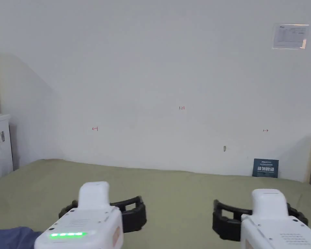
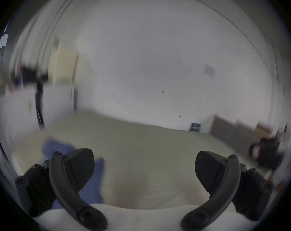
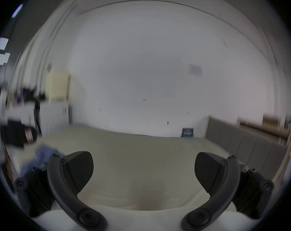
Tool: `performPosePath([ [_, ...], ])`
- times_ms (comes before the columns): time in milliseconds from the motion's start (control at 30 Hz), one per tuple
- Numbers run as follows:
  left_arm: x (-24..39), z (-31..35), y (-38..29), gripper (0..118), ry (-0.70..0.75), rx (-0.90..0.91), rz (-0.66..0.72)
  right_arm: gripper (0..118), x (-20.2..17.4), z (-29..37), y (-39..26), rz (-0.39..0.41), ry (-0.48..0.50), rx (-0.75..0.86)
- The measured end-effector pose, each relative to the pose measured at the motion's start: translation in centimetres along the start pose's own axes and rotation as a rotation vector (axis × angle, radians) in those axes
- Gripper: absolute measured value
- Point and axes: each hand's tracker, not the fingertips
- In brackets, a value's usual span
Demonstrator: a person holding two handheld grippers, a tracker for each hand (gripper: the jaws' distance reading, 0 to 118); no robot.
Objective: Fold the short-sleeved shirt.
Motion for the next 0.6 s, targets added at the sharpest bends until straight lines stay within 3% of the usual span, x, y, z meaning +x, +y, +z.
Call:
performPosePath([
  [33,0.8,0.2,0.3,118,0.013,0.040,-0.041,118,0.3,0.0,0.0,-0.013,-0.019,0.017],
  [133,1.0,0.1,0.9,118,-0.011,0.065,-0.030,118,-0.1,0.4,0.0,0.077,-0.102,0.031],
  [267,1.0,-0.2,1.6,118,-0.023,0.055,-0.044,118,-0.2,0.7,0.1,0.056,-0.106,0.049],
  [600,1.0,-0.1,1.1,115,-0.015,0.015,-0.056,113,-0.9,0.4,-0.1,0.128,-0.116,0.028],
])
